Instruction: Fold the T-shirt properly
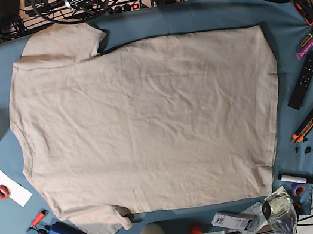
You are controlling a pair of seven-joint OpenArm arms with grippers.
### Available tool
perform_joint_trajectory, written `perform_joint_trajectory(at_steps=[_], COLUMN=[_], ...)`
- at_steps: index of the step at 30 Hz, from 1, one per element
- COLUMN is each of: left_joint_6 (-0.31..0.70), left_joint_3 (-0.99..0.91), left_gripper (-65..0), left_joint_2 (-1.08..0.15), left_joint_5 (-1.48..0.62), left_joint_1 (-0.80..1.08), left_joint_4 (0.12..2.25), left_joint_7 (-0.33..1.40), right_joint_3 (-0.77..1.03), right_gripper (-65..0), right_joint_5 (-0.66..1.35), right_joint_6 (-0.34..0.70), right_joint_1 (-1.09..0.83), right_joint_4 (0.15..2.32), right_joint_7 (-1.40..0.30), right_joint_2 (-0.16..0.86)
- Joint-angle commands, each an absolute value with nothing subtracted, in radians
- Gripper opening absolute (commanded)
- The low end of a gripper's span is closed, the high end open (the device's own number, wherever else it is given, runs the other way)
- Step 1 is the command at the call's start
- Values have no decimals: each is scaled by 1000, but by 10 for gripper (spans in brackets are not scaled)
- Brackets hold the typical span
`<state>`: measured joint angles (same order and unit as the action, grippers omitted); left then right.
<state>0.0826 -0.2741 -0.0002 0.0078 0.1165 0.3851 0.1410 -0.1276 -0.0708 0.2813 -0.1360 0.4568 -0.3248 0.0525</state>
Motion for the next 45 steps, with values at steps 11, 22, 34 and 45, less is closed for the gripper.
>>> perform_joint_trajectory(at_steps=[11, 22, 34, 45], left_joint_6=[98, 117, 194, 286], left_joint_3=[-271, -271, -271, -273], left_gripper=[-650, -650, -650, -650], left_joint_2=[-18, -75, -117, -117], left_joint_5=[7, -139, -316, -405], left_joint_1=[142, 348, 667, 963], left_joint_4=[407, 657, 1111, 1640], left_joint_7=[162, 229, 300, 415], right_joint_3=[-131, -131, -129, 19], right_gripper=[-330, -330, -330, -330], right_joint_5=[-19, 94, 165, 172], right_joint_6=[287, 287, 287, 287], right_joint_1=[-156, -398, -763, -1050], right_joint_4=[545, 873, 1344, 1842], right_joint_7=[-492, -536, -583, -667], right_joint_2=[86, 231, 403, 429])
